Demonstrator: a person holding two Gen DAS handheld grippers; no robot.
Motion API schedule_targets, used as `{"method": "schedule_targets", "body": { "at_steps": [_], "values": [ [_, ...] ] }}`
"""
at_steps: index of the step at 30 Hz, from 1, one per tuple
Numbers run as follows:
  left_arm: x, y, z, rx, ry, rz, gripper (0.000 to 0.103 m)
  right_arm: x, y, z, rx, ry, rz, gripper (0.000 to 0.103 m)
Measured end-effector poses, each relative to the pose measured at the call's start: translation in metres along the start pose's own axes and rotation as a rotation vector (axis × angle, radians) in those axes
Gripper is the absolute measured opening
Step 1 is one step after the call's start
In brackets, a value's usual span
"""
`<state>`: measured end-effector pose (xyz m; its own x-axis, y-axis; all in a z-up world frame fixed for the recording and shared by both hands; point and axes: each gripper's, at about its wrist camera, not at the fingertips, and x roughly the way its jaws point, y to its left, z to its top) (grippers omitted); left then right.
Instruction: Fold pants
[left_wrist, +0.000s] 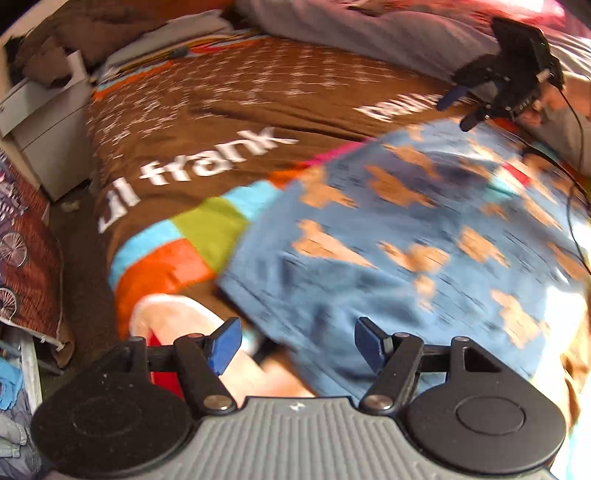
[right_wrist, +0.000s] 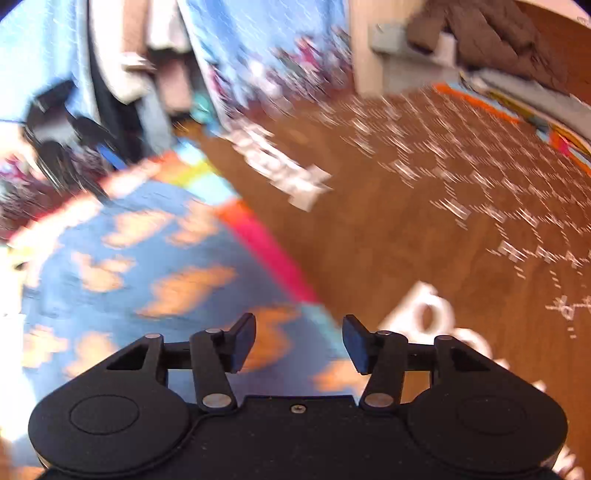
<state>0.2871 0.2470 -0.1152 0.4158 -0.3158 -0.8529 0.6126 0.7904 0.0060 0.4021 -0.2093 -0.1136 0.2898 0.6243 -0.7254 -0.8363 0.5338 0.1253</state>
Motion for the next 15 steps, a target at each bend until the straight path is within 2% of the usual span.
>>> {"method": "schedule_targets", "body": {
  "at_steps": [3, 5, 7, 8, 11, 13, 15],
  "values": [
    [-0.015, -0.033, -0.019, -0.007, -0.006, -0.086, 0.073, -0.02, 0.063, -0.019, -0.085, 0.004, 0.042, 0.068],
    [-0.018, -0.05, -0.024, -0.004, -0.012, -0.137, 0.073, -0.024, 0.085, -0.03, -0.088, 0.034, 0.045, 0.068],
    [-0.01, -0.063, -0.028, -0.003, 0.003, -0.167, 0.073, -0.025, 0.093, -0.039, -0.02, 0.048, 0.078, 0.068],
    [-0.001, -0.066, -0.029, -0.006, 0.036, -0.18, 0.074, -0.024, 0.096, -0.043, 0.008, 0.057, 0.088, 0.068],
    [0.023, -0.076, -0.04, 0.039, 0.176, -0.157, 0.073, -0.028, 0.108, -0.049, 0.052, 0.064, 0.079, 0.068],
    [0.019, -0.081, -0.047, 0.085, 0.211, -0.178, 0.073, -0.035, 0.107, -0.048, 0.079, 0.056, 0.077, 0.069],
    [0.006, -0.079, -0.049, 0.074, 0.219, -0.22, 0.073, -0.045, 0.105, -0.047, 0.069, 0.047, 0.065, 0.075]
  ]
}}
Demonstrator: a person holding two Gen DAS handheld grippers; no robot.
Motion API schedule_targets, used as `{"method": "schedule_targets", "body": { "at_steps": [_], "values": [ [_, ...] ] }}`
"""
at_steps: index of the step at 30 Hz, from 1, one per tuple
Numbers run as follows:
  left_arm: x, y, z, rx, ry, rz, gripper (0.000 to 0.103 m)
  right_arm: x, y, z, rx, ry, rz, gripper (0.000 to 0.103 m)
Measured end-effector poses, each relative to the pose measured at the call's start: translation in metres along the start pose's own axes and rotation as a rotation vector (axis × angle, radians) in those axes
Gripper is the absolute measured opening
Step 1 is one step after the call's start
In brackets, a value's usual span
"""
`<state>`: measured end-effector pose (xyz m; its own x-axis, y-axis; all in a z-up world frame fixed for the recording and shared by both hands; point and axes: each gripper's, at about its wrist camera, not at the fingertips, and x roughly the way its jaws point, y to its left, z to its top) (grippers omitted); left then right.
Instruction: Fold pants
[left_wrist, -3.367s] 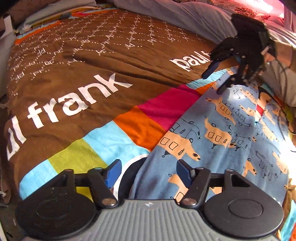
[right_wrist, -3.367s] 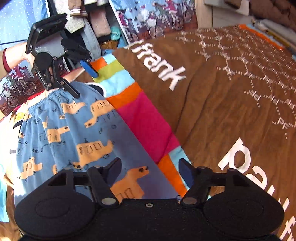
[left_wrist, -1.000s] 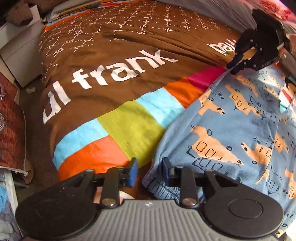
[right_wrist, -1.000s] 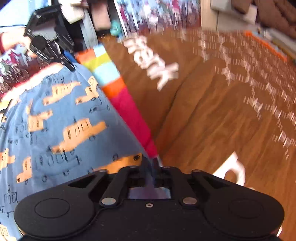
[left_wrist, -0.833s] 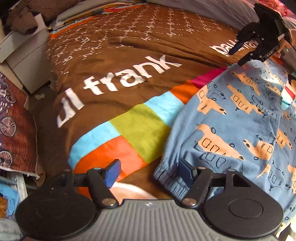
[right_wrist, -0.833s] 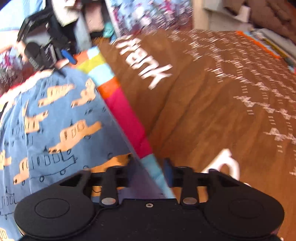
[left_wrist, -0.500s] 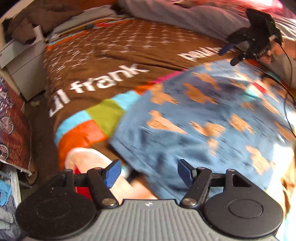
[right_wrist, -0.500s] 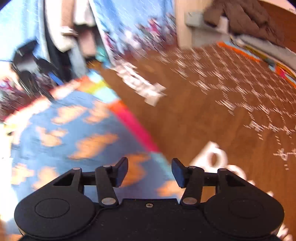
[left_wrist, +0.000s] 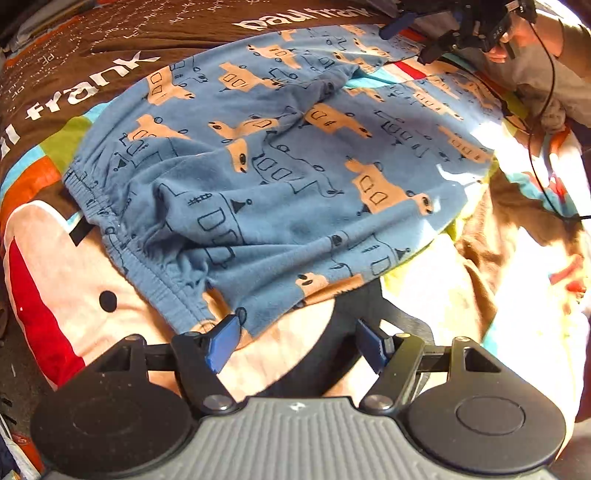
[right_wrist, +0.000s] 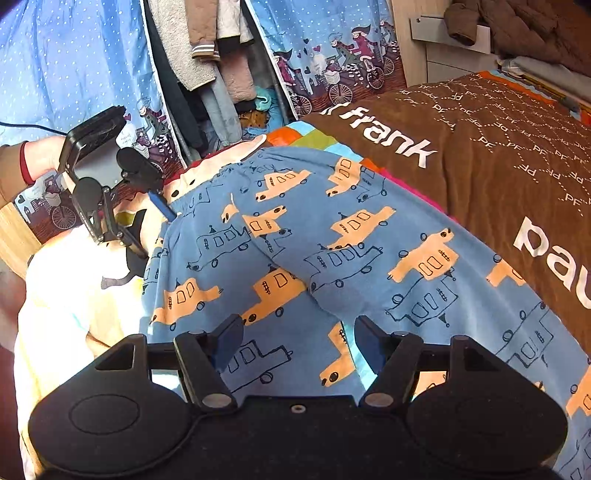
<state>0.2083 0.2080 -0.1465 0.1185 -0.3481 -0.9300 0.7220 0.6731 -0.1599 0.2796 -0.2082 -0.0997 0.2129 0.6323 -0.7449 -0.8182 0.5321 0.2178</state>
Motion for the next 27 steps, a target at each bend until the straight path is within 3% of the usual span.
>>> {"method": "schedule_targets", "body": {
  "at_steps": [2, 4, 6, 7, 10, 14, 17, 19, 21, 26, 27],
  "values": [
    [-0.02, 0.004, 0.003, -0.03, -0.07, 0.008, 0.07, -0.006, -0.007, 0.004, -0.025, -0.013, -0.019, 0.08],
    [-0.039, 0.017, 0.016, -0.059, -0.182, 0.036, 0.079, -0.004, -0.021, 0.013, -0.034, -0.022, -0.034, 0.081],
    [-0.05, 0.038, 0.044, -0.095, -0.289, 0.085, 0.097, 0.006, -0.039, 0.028, -0.055, -0.018, -0.061, 0.081],
    [-0.05, 0.048, 0.057, -0.102, -0.313, 0.112, 0.098, 0.014, -0.049, 0.036, -0.078, -0.009, -0.077, 0.081],
    [-0.031, 0.09, 0.109, -0.123, -0.29, 0.143, 0.095, 0.041, -0.086, 0.06, -0.108, 0.035, -0.126, 0.078],
    [0.001, 0.129, 0.156, -0.13, -0.243, 0.144, 0.093, 0.069, -0.134, 0.081, -0.093, 0.072, -0.107, 0.074],
    [0.02, 0.14, 0.169, -0.085, -0.207, 0.105, 0.089, 0.083, -0.156, 0.085, -0.113, 0.098, -0.081, 0.067],
    [0.028, 0.143, 0.172, -0.051, -0.182, 0.098, 0.085, 0.091, -0.164, 0.083, -0.135, 0.136, -0.068, 0.051],
    [0.037, 0.148, 0.172, -0.042, -0.162, 0.084, 0.083, 0.096, -0.17, 0.079, -0.145, 0.163, -0.063, 0.045],
    [0.049, 0.163, 0.174, -0.073, -0.14, 0.06, 0.073, 0.1, -0.18, 0.067, -0.134, 0.198, -0.049, 0.044],
    [0.05, 0.165, 0.175, -0.08, -0.139, 0.056, 0.067, 0.101, -0.182, 0.065, -0.131, 0.2, -0.052, 0.042]
  ]
}}
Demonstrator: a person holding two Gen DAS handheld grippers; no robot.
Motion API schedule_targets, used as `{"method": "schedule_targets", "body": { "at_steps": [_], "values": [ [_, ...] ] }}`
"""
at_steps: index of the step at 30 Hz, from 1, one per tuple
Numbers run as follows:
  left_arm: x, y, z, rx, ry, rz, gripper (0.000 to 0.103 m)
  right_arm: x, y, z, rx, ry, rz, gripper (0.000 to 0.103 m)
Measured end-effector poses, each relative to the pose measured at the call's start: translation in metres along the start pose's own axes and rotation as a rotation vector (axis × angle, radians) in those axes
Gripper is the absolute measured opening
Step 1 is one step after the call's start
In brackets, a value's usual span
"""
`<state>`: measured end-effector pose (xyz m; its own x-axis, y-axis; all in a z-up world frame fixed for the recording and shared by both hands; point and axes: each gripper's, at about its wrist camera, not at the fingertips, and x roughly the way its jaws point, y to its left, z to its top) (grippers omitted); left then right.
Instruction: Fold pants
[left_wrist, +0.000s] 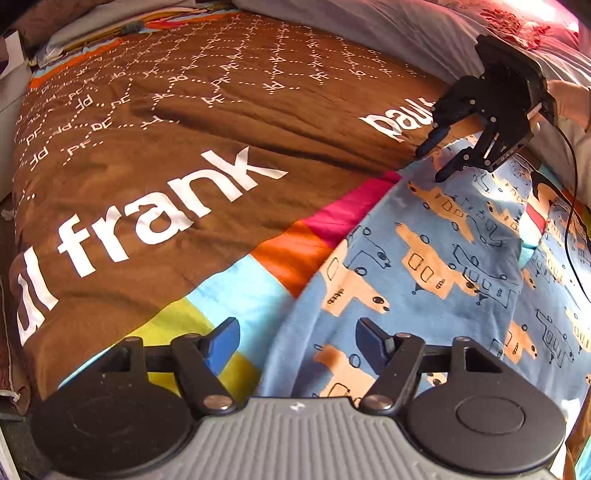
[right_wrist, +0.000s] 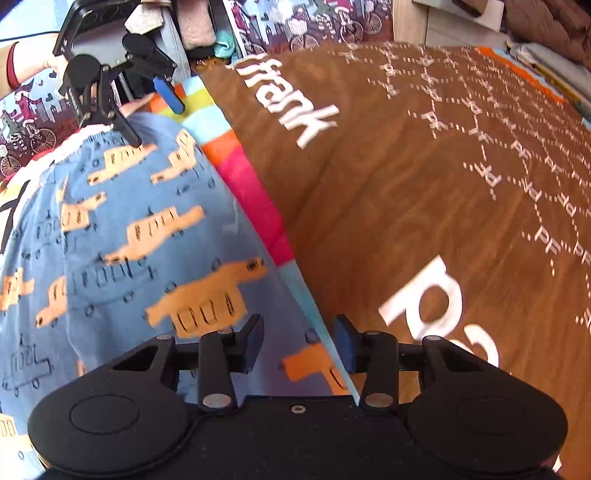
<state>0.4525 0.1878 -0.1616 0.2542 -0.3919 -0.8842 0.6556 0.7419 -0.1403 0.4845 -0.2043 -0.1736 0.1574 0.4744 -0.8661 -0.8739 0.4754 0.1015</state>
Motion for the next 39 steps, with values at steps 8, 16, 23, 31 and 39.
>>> {"method": "schedule_targets", "body": {
  "at_steps": [8, 16, 23, 31, 39],
  "values": [
    [0.012, -0.002, 0.006, 0.019, 0.054, 0.003, 0.028, 0.0, -0.002, -0.005, 0.006, -0.01, 0.024, 0.011],
    [-0.006, -0.013, 0.002, 0.048, -0.008, 0.035, 0.004, -0.017, 0.007, -0.009, -0.01, -0.058, 0.013, 0.0],
    [-0.044, -0.046, -0.012, 0.098, -0.093, 0.07, 0.004, -0.061, 0.028, -0.014, -0.004, -0.141, 0.011, 0.0],
    [-0.088, -0.11, -0.054, 0.202, -0.137, 0.087, 0.004, -0.108, 0.093, -0.038, -0.013, -0.193, 0.028, 0.0],
    [-0.106, -0.172, -0.11, 0.255, -0.14, 0.099, 0.004, -0.126, 0.177, -0.078, -0.024, -0.182, 0.058, 0.0]
  ]
}}
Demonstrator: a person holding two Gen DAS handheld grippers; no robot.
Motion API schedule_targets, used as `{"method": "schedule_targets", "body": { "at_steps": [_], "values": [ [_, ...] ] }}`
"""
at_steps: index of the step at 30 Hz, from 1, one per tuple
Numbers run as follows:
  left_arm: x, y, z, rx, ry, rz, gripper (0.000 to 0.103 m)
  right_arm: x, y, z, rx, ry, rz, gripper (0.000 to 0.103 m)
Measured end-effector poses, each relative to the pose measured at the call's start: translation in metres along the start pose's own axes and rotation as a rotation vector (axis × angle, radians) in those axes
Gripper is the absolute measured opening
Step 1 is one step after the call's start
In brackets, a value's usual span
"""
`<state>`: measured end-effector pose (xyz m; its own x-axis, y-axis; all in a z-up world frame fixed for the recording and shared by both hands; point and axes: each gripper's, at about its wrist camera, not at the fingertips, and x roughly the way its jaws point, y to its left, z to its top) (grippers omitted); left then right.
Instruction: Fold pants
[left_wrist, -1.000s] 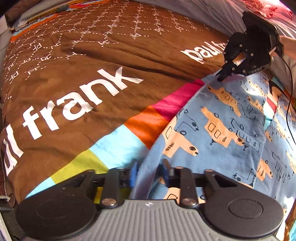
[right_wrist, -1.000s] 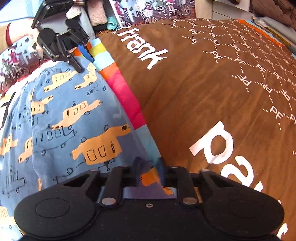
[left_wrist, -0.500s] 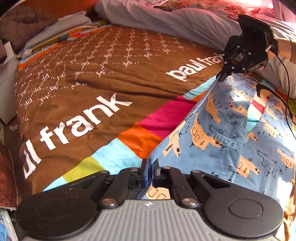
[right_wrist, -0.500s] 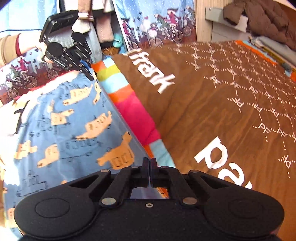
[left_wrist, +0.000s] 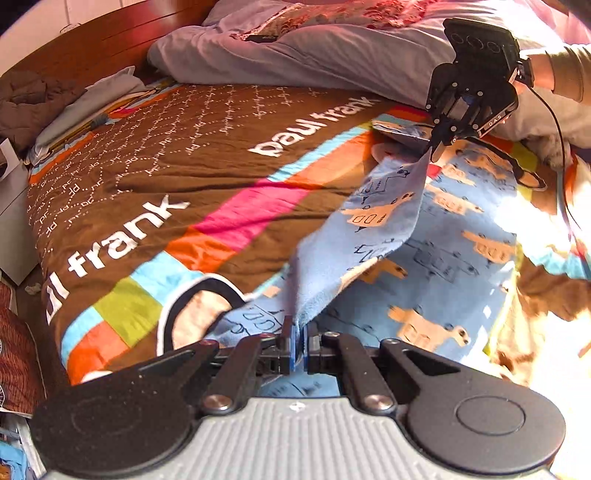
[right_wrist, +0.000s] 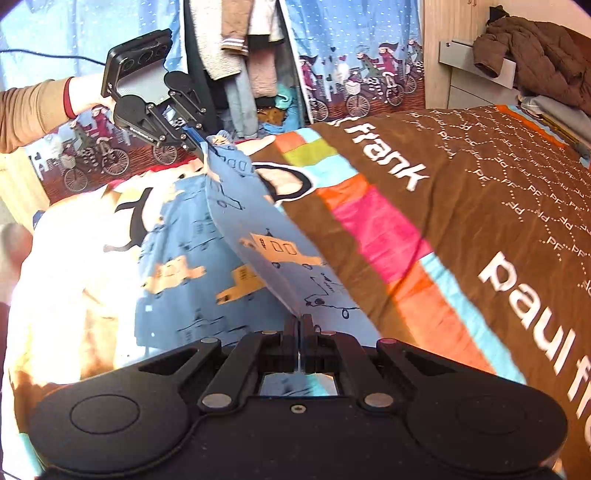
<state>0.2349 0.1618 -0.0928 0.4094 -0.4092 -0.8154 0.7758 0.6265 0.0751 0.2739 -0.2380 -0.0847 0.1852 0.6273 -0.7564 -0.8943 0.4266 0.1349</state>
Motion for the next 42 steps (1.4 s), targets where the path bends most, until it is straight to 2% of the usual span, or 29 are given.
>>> {"method": "schedule_targets", "body": {
  "at_steps": [4, 7, 10, 12, 13, 14, 17, 19, 21, 25, 27, 30, 42],
  "values": [
    [0.017, -0.018, -0.018, 0.014, 0.054, 0.047, 0.004, 0.016, 0.029, -0.019, -0.006, 0.036, -0.003, 0.0],
    [0.032, -0.029, -0.026, 0.05, 0.083, 0.092, 0.004, 0.034, 0.042, -0.03, -0.027, 0.068, -0.041, 0.0],
    [0.042, -0.038, -0.031, 0.094, 0.092, 0.174, 0.005, 0.049, 0.048, -0.037, -0.049, 0.081, -0.113, 0.003],
    [0.045, -0.04, -0.031, 0.1, 0.092, 0.175, 0.009, 0.051, 0.05, -0.039, -0.037, 0.064, -0.116, 0.008],
    [0.045, -0.04, -0.032, 0.103, 0.09, 0.174, 0.009, 0.052, 0.052, -0.039, -0.04, 0.06, -0.127, 0.016],
    [0.046, -0.042, -0.032, 0.11, 0.09, 0.177, 0.01, 0.053, 0.054, -0.039, -0.055, 0.062, -0.139, 0.02],
    [0.047, -0.043, -0.032, 0.127, 0.094, 0.175, 0.011, 0.058, 0.058, -0.039, -0.091, 0.076, -0.146, 0.021],
    [0.047, -0.046, -0.033, 0.146, 0.103, 0.169, 0.016, 0.062, 0.06, -0.038, -0.11, 0.087, -0.143, 0.022],
    [0.048, -0.048, -0.035, 0.165, 0.107, 0.17, 0.018, 0.065, 0.063, -0.038, -0.139, 0.099, -0.141, 0.021],
    [0.048, -0.048, -0.036, 0.151, 0.102, 0.18, 0.014, 0.067, 0.065, -0.038, -0.16, 0.111, -0.133, 0.003],
    [0.049, -0.049, -0.037, 0.157, 0.099, 0.185, 0.008, 0.068, 0.067, -0.039, -0.171, 0.117, -0.138, 0.003],
    [0.045, -0.049, -0.037, 0.152, 0.089, 0.177, 0.004, 0.063, 0.067, -0.038, -0.152, 0.1, -0.129, 0.0],
    [0.014, -0.054, -0.035, 0.1, 0.051, 0.161, 0.003, 0.024, 0.081, -0.034, -0.092, 0.035, -0.122, 0.0]
  ]
}}
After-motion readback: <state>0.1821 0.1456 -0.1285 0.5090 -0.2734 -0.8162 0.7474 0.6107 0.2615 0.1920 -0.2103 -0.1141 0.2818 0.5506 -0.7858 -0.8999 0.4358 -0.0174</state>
